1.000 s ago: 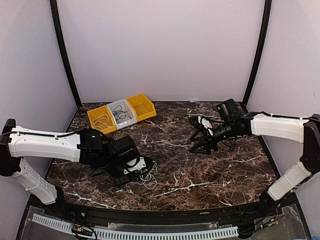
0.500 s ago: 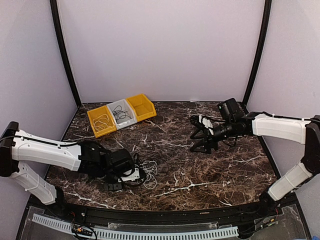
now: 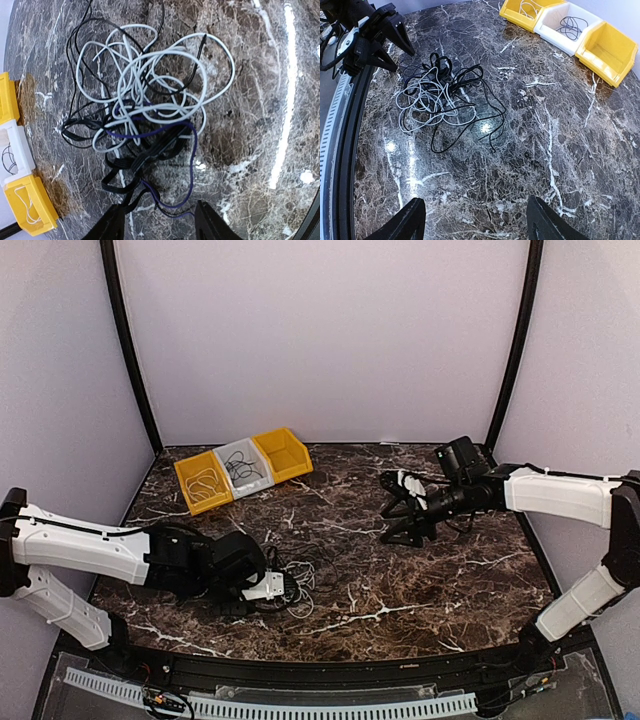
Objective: Untangle the cables
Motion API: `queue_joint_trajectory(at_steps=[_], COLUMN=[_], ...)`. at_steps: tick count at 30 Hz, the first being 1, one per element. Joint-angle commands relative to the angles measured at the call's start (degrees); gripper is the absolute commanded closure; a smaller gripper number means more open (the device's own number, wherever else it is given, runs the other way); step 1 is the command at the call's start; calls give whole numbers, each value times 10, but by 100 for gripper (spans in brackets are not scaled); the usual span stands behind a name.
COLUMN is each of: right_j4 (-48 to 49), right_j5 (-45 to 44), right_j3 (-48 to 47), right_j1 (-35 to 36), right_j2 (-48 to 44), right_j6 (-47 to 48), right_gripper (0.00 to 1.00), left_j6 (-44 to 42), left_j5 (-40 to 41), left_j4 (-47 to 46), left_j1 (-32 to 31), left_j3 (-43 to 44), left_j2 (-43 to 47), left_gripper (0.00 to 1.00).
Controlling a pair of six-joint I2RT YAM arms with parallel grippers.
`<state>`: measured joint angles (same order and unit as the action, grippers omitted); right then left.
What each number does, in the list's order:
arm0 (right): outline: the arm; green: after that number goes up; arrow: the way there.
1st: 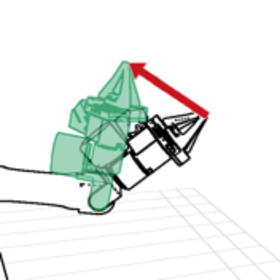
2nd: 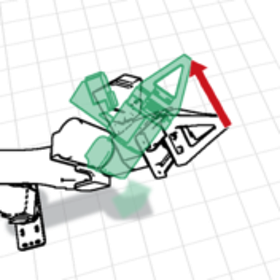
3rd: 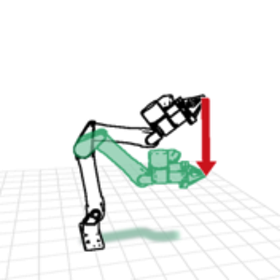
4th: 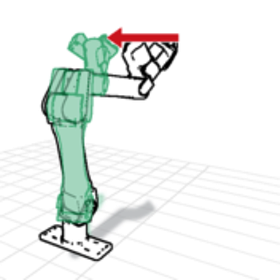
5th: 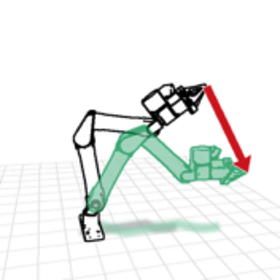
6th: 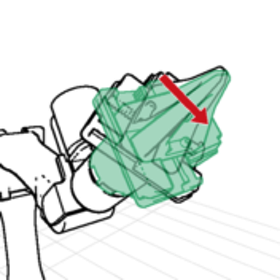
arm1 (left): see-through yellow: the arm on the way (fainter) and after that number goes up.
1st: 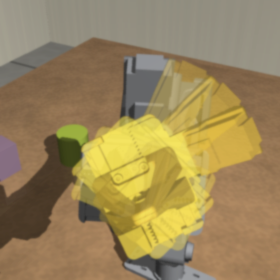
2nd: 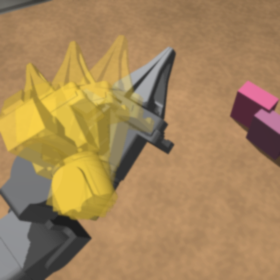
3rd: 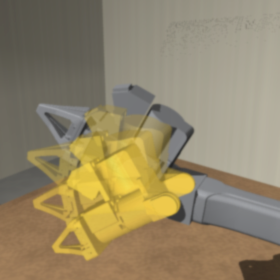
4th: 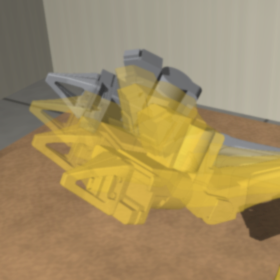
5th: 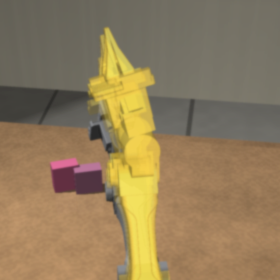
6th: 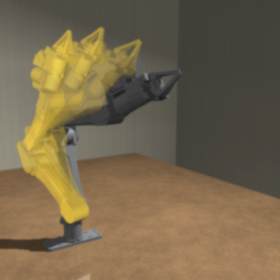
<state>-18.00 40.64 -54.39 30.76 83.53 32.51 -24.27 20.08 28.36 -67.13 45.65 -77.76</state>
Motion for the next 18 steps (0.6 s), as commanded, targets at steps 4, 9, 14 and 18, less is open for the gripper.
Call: queue_joint_trajectory(at_steps=[4, 9, 14, 18], right_j4=[9, 9, 8, 7], right_j5=[-8, -15, -15, -15], right_j3=[-1, -1, -2, -2], right_j1=[5, 5, 5, 5], right_j2=[5, 3, 6, 7], right_j6=[3, 3, 4, 4], right_gripper=[29, 29, 29, 29], left_j6=[-53, -58, -56, -54], left_j5=[-39, -49, -62, -58], left_j4=[-51, -46, -44, -47], left_j1=[-4, -4, -4, -4], left_j3=[-12, -13, -16, -17], left_j2=[-11, -34, -44, -55], left_gripper=[52, 60, 65, 72])
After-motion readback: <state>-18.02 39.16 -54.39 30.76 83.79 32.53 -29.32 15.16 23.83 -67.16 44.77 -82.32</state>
